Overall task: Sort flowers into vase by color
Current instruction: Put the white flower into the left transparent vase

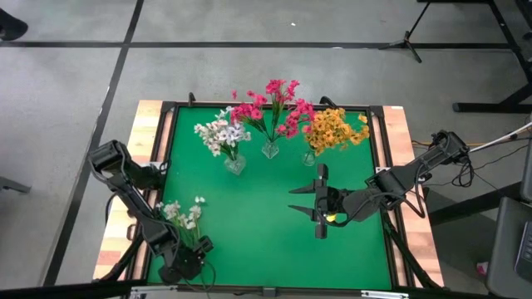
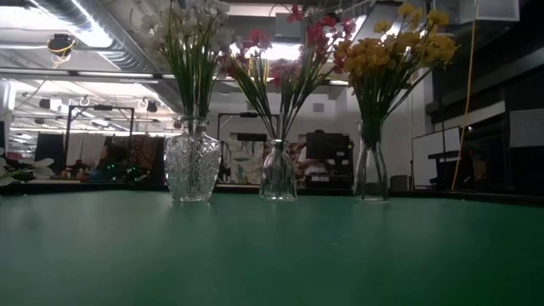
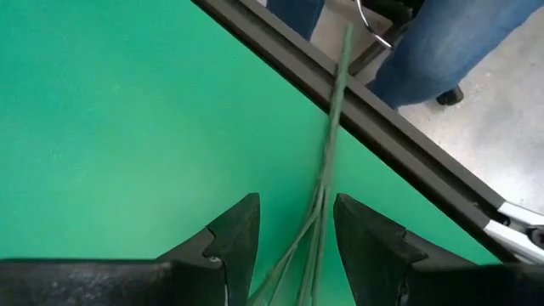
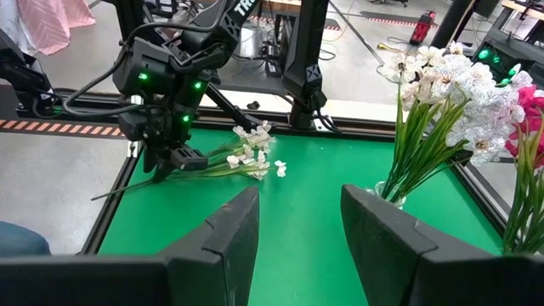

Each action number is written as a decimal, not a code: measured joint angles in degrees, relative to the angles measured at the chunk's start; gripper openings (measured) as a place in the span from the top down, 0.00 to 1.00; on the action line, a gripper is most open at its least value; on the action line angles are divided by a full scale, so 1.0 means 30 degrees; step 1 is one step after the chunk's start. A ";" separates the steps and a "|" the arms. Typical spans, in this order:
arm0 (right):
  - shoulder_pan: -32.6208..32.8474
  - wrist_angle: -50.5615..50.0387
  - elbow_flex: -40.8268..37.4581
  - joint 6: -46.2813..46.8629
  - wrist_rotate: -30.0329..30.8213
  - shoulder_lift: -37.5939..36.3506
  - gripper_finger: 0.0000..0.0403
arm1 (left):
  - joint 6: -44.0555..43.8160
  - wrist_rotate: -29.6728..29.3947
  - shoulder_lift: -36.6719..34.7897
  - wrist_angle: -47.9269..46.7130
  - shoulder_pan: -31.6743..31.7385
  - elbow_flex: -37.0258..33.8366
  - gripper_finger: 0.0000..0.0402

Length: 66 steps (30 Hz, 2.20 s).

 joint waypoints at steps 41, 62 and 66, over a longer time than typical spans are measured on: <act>0.0001 -0.0053 0.0000 0.0035 -0.0001 0.0000 0.59 | 0.0328 -0.0318 0.0064 0.1518 -0.0022 -0.1836 0.98; 0.0000 -0.0472 0.0007 0.1267 0.0405 0.0000 0.59 | 0.4985 -1.1900 0.0100 -0.0667 0.2303 0.0503 1.00; 0.0000 -0.1795 0.0007 0.3491 0.0643 0.0068 0.59 | 0.9046 -1.2793 0.0100 -0.0696 0.2638 0.0973 1.00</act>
